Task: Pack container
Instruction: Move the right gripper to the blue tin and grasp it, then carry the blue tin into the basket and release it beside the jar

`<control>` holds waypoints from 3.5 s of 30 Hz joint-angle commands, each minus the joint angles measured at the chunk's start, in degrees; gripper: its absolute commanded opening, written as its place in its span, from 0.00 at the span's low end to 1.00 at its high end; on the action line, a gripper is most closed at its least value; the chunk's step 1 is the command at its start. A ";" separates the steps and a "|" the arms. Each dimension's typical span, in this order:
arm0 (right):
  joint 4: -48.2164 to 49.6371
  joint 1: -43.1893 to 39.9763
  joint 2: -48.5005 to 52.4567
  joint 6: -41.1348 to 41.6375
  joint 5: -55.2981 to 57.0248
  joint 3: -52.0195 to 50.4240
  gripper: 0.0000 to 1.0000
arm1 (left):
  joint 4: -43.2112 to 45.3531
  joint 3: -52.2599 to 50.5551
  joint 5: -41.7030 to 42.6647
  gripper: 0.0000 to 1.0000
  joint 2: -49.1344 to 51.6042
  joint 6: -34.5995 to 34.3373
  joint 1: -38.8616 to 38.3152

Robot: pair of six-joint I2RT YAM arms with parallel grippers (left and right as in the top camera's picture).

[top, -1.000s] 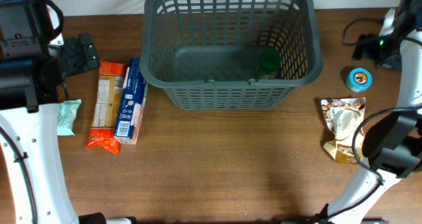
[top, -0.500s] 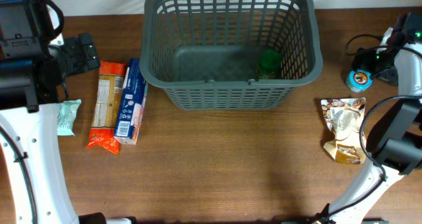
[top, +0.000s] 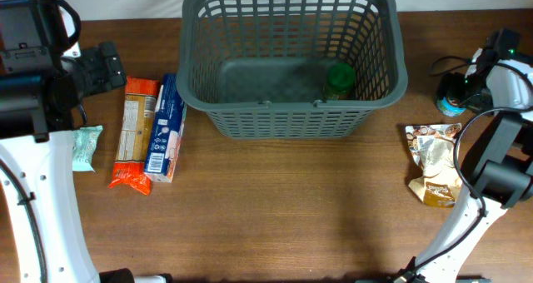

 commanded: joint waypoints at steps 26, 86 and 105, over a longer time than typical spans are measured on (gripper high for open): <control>-10.43 -0.46 3.50 4.74 -3.91 10.54 0.17 | -0.09 -0.02 0.42 0.99 0.44 0.92 0.24; -19.28 41.24 -4.61 1.53 0.66 31.80 0.05 | -0.09 -0.02 0.42 0.99 0.44 0.92 0.24; -13.66 41.40 -4.59 1.53 -6.97 12.92 0.09 | -0.09 -0.02 0.44 0.99 0.44 0.92 0.24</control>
